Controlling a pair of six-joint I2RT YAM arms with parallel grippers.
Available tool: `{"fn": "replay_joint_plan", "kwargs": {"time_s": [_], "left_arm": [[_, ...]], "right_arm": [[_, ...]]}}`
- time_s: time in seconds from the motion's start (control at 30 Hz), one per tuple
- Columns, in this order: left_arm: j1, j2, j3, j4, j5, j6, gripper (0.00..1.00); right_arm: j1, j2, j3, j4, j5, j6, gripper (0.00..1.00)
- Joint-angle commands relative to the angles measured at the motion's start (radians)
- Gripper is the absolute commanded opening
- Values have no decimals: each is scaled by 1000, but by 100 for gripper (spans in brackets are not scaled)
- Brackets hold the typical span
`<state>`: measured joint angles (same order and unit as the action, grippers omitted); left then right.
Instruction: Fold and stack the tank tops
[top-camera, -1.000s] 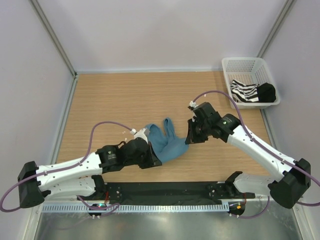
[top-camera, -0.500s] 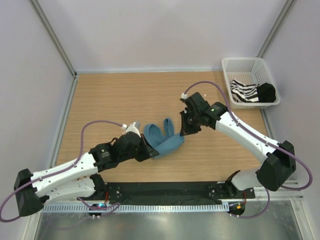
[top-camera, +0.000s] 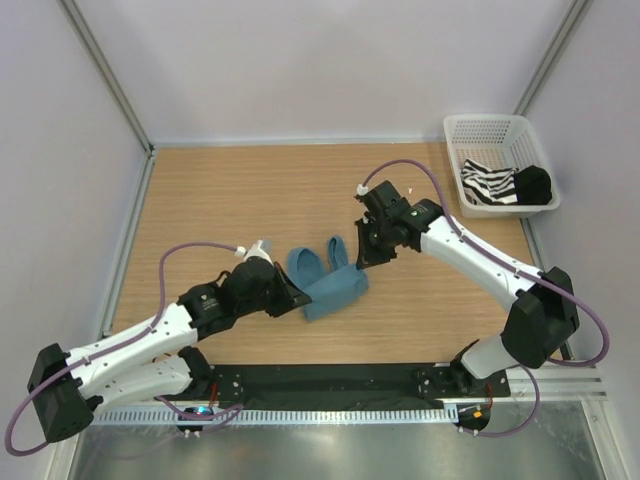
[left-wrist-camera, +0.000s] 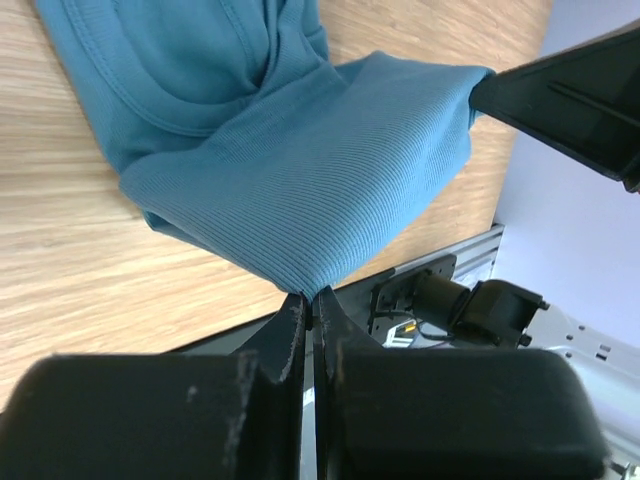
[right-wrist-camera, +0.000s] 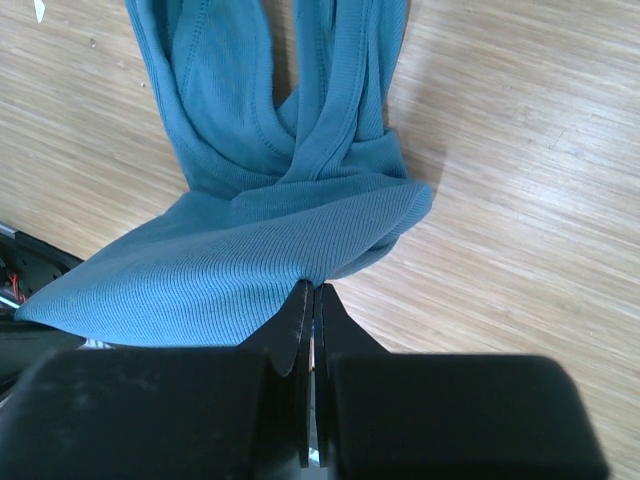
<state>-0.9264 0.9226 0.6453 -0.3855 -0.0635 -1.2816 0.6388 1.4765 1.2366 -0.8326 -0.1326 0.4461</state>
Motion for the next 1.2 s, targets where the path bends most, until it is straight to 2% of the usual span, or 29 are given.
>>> {"fn": "replay_joint_plan", "kwargs": {"time_s": [0.0,0.33,0.57,0.9,1.17], "left_arm": [[50,4,-21,71,56,16,0],[268,41,-12,85,197,102,0],[396,133,0,138,300,156,0],[550,304,76,178,390,245,0],[639,545,171,249,447,306,0]], "right_arm": [[-10,16,57,47,-2,-17,1],[-36,154,167,70,-21,-32,1],[-71,274,276,81,-50,-37,1],[-108,432,392,142,-130,-18,2],[-136,579,481,259,-154,40,4]]}}
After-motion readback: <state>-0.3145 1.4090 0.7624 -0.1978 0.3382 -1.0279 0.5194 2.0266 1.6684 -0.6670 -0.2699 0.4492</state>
